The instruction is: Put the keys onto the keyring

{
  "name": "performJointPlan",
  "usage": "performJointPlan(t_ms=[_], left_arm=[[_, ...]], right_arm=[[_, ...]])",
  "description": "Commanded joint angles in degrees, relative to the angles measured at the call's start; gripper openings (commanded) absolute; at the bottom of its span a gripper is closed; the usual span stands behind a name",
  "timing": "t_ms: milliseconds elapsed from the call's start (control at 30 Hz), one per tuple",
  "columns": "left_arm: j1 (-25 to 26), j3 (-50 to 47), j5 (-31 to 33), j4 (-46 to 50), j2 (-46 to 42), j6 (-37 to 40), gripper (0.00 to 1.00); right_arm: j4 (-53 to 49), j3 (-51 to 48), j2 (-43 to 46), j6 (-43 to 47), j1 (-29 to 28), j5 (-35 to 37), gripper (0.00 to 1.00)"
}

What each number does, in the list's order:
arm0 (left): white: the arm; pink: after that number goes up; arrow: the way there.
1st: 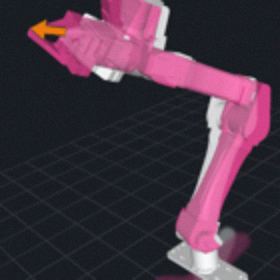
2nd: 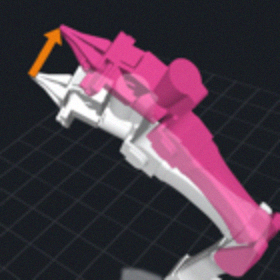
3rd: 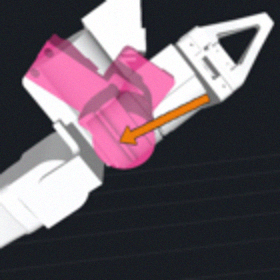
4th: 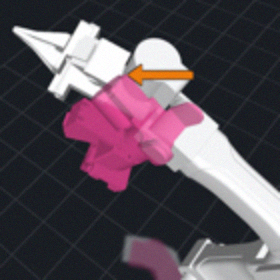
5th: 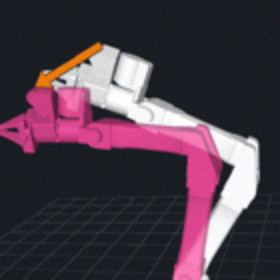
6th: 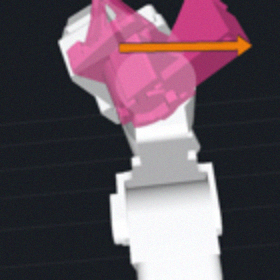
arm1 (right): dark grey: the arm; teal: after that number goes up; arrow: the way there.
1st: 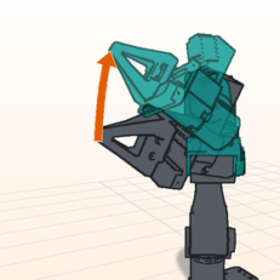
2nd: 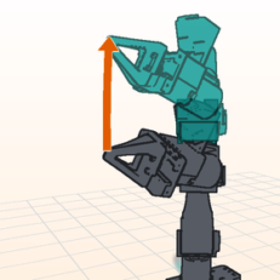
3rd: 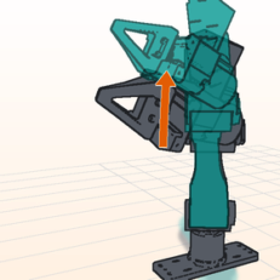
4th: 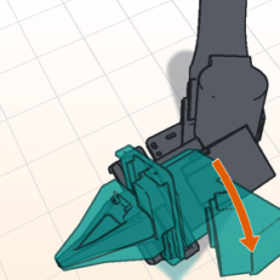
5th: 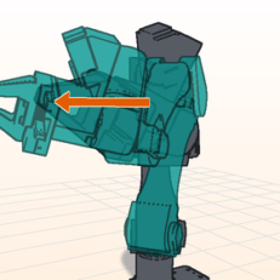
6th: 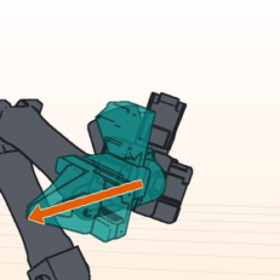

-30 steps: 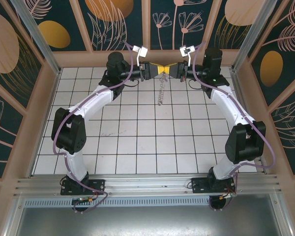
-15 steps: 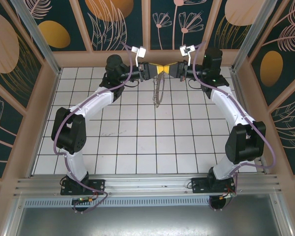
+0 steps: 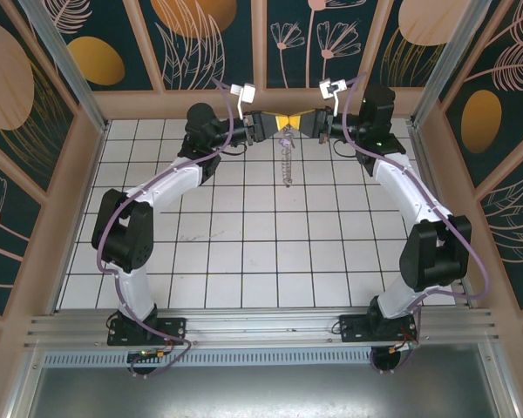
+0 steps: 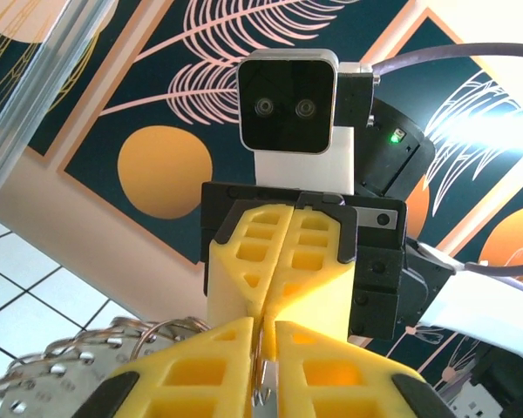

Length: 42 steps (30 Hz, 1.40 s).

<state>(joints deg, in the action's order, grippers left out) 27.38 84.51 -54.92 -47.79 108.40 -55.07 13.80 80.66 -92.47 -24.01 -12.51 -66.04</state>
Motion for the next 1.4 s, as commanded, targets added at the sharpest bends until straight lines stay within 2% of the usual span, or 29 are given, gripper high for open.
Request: performJointPlan(t_ms=[0, 167, 400, 700, 767, 833, 1233, 1367], left_arm=[[0.6, -0.6, -1.7, -6.8, 0.3, -2.4, 0.18], [0.6, -1.2, -1.5, -7.8, 0.1, -2.7, 0.14], [0.6, -1.6, -1.2, -8.7, 0.1, -3.1, 0.0], [0.7, -1.4, 0.2, -9.4, 0.3, -3.5, 0.0], [0.7, -1.4, 0.5, -10.9, 0.5, -4.8, 0.13], [0.7, -1.8, 0.8, -12.6, 0.5, -6.1, 0.16], [0.8, -2.9, 1.4, -15.6, 0.4, -7.9, 0.13], [1.0, -2.6, 1.4, -14.8, 0.6, -7.4, 0.04]], right_arm=[[4.0, -0.8, 1.7, -1.3, -0.1, 1.9, 0.0], [4.4, -0.9, 1.6, -1.7, -0.2, 2.2, 0.0], [6.2, -1.6, 1.5, -3.1, -0.2, 2.5, 0.0], [12.2, -3.8, 1.9, -8.8, -0.5, 3.7, 0.0], [15.2, -4.9, 2.0, -11.7, -0.4, 4.6, 0.0], [17.9, -6.2, 2.4, -14.1, -0.4, 5.7, 0.0], [22.0, -8.2, 2.3, -17.8, -0.4, 7.6, 0.0], [23.3, -8.3, 2.1, -18.9, -0.6, 7.3, 0.0]])
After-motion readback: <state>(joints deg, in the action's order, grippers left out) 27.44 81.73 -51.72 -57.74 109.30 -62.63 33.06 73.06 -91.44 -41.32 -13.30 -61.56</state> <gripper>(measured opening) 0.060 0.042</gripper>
